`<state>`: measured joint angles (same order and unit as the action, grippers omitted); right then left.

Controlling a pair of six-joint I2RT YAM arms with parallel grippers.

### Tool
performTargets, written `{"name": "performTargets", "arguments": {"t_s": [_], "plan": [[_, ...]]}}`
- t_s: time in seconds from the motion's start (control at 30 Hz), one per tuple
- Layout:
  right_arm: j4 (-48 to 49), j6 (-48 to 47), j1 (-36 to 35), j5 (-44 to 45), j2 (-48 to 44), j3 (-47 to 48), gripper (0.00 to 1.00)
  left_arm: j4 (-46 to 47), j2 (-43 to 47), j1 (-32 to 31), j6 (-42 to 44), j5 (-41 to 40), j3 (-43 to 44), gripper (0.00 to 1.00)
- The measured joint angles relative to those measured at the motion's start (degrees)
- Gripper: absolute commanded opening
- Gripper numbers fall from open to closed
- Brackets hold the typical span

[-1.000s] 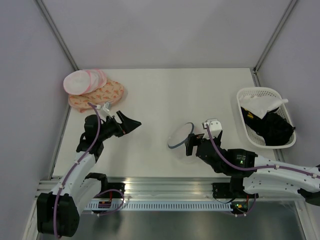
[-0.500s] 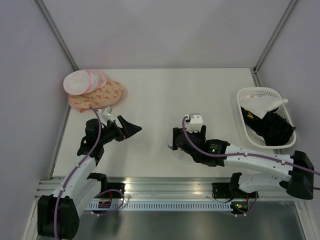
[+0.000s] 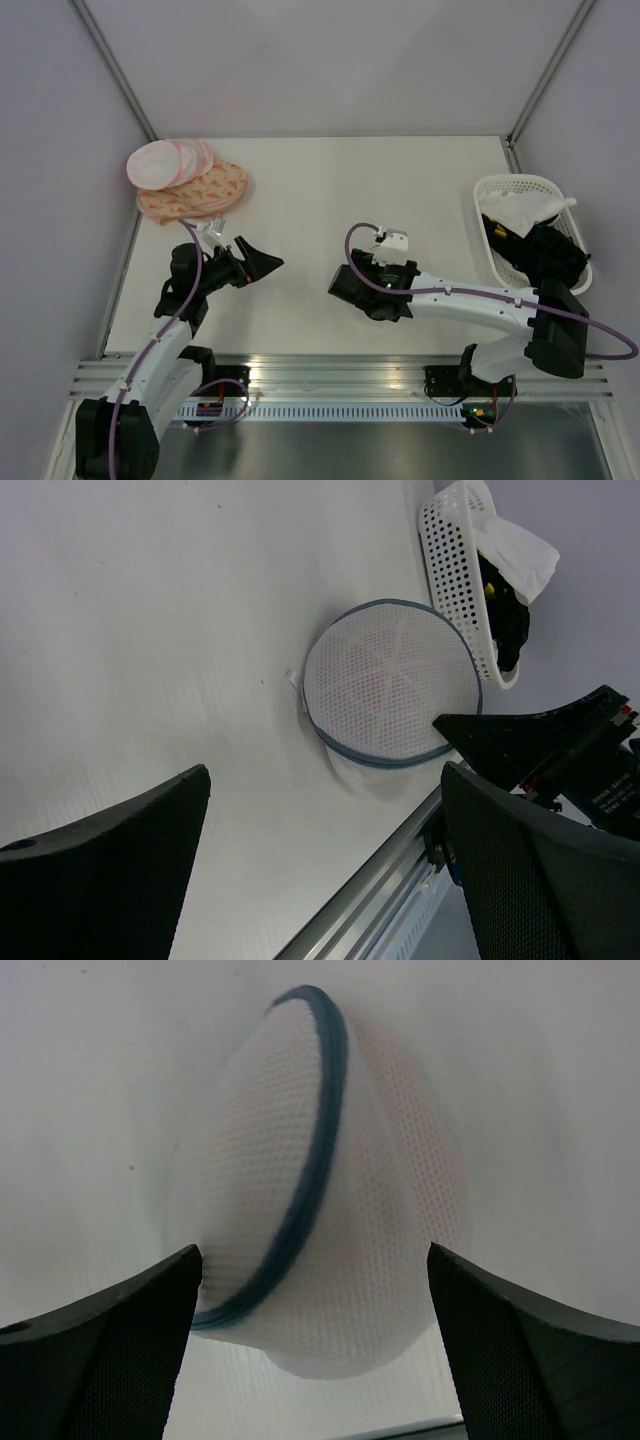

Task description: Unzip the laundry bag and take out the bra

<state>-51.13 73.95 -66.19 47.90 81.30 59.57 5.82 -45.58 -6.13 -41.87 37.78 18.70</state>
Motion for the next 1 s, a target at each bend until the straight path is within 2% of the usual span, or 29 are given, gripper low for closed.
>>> {"name": "performTargets", "arguments": {"t_s": [0.03, 0.13, 0.17, 0.23, 0.27, 0.33, 0.47, 0.57, 0.67, 0.83, 0.9, 1.0], "plan": [[-0.2, 1.4, 0.0, 0.0, -0.5, -1.4, 0.95, 0.0, 0.1, 0.0, 0.0, 0.0, -0.2, 1.00], [0.4, 3.1, 0.1, -0.3, -2.8, -6.8, 0.75, 0.0, 0.3, 0.0, 0.0, 0.0, -0.9, 1.00], [1.4, 3.1, 0.1, -0.7, -3.8, -8.9, 0.50, 0.1, 0.3, 0.0, -0.1, 0.0, -1.1, 1.00], [4.8, 1.9, 0.7, -1.7, -6.0, -12.7, 0.29, 0.2, 0.2, 0.0, -0.3, 0.0, -1.6, 0.99], [7.0, 1.4, 1.2, -2.3, -7.3, -14.4, 0.15, 0.3, 0.2, 0.0, -0.4, 0.1, -1.7, 1.00], [12.5, -0.9, 2.9, -4.1, -10.7, -18.1, 0.02, 0.3, 0.2, 0.0, -0.5, 0.3, -1.8, 1.00], [25.0, -7.4, 7.6, -10.8, -21.1, -25.6, 0.01, 0.9, 0.6, 0.0, -0.5, 1.3, -2.2, 1.00], [34.7, -13.9, 14.8, -22.0, -30.6, -31.5, 0.00, 3.3, 1.5, 0.0, -1.2, 3.1, -3.5, 1.00], [41.2, -18.1, 24.2, -35.5, -34.8, -34.3, 0.00, 7.9, 1.7, 0.0, -2.9, 6.0, -5.7, 1.00], [57.8, -19.2, 39.8, -60.8, -32.7, -40.1, 0.00, 15.8, 0.3, 0.0, -6.6, 9.9, -8.5, 1.00], [63.9, -18.3, 42.7, -68.6, -29.3, -41.8, 0.00, 19.8, -0.8, 0.0, -8.8, 11.3, -9.6, 1.00], [73.5, -16.2, 43.2, -78.4, -24.3, -42.7, 0.00, 26.2, -2.7, -0.1, -12.4, 12.5, -11.3, 1.00]]}}
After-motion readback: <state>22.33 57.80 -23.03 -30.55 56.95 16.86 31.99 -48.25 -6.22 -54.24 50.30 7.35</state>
